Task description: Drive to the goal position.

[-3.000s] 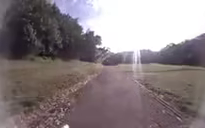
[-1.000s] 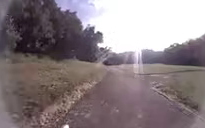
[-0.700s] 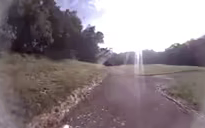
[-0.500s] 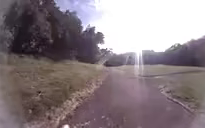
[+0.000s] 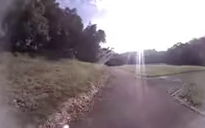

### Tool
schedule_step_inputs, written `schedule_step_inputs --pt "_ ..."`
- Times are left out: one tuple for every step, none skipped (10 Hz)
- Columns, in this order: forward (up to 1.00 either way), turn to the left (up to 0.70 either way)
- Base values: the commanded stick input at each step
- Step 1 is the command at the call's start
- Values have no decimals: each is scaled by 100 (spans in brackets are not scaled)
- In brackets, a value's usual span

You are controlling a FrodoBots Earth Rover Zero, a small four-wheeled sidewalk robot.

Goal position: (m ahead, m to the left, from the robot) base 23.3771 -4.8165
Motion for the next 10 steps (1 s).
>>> schedule_step_inputs --pt "0 0" --pt "0 0" --pt "0 0" --pt "0 0" --pt "0 0" --pt "0 0" --pt "0 0" --pt "0 0" --pt "21 0" --pt "78 0"
